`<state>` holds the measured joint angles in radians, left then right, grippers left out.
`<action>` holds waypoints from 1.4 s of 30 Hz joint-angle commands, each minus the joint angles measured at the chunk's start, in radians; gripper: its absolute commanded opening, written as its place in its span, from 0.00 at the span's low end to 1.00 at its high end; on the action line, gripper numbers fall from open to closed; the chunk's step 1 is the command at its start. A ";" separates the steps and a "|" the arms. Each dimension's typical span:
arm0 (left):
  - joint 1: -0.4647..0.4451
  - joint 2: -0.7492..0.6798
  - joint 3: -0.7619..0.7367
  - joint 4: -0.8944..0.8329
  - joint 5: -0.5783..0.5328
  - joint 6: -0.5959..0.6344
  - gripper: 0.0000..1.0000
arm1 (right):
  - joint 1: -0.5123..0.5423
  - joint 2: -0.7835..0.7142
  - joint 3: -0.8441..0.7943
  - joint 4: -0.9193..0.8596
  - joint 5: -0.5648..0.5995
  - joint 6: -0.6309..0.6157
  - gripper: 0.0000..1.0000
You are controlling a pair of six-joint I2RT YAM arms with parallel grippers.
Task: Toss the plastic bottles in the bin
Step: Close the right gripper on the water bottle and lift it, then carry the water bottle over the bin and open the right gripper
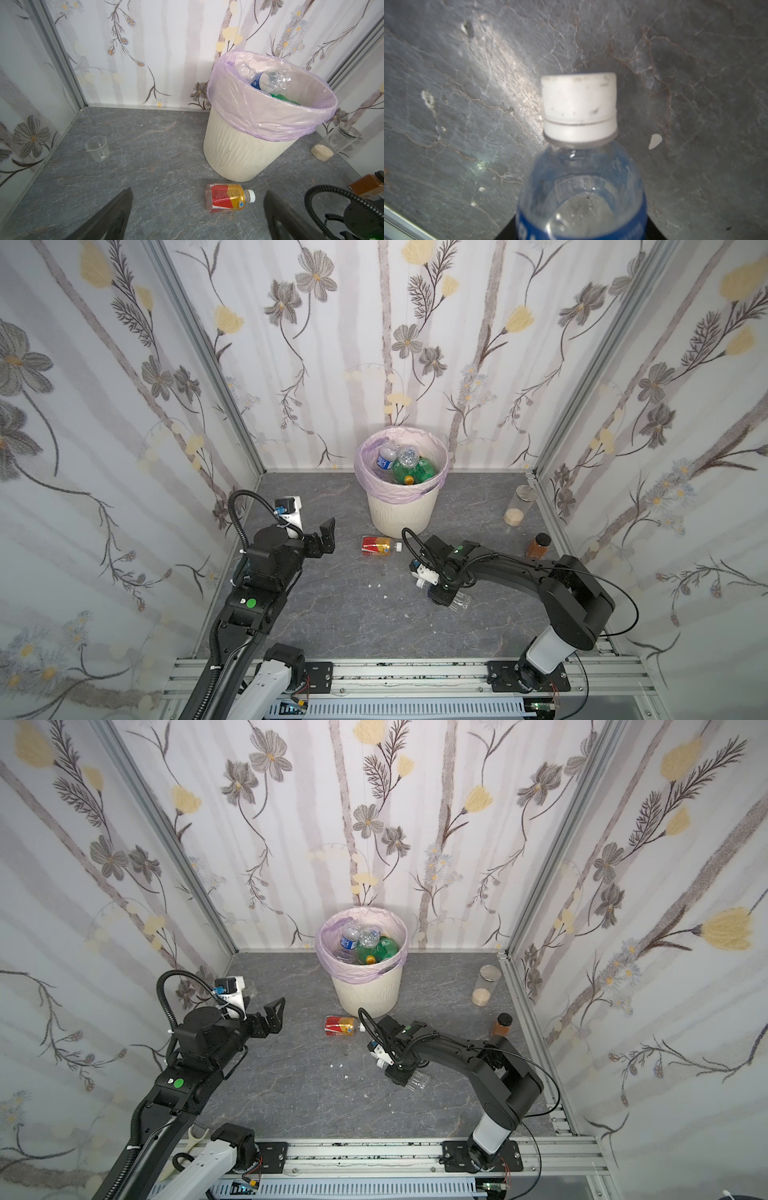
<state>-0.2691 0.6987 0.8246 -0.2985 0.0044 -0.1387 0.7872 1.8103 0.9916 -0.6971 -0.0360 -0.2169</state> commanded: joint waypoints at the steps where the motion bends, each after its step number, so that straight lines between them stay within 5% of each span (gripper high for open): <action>1: 0.002 -0.007 0.013 -0.008 -0.018 -0.007 1.00 | 0.003 -0.051 -0.007 0.088 -0.060 0.036 0.47; 12: 0.002 0.011 0.023 -0.012 -0.024 -0.025 1.00 | -0.043 -0.516 0.007 0.276 -0.105 0.127 0.24; 16: 0.002 0.015 0.022 -0.013 -0.027 -0.031 1.00 | -0.067 -0.666 0.009 0.380 -0.056 0.153 0.00; 30: 0.002 -0.020 0.022 -0.024 -0.022 -0.085 1.00 | -0.087 -0.914 -0.065 0.686 0.231 0.259 0.05; 42: 0.003 -0.029 0.025 -0.043 -0.010 -0.095 1.00 | -0.093 -0.769 0.158 0.566 0.153 0.307 0.17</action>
<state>-0.2684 0.6704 0.8394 -0.3420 -0.0101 -0.2211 0.6945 1.0031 1.1065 -0.1379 0.1501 0.0635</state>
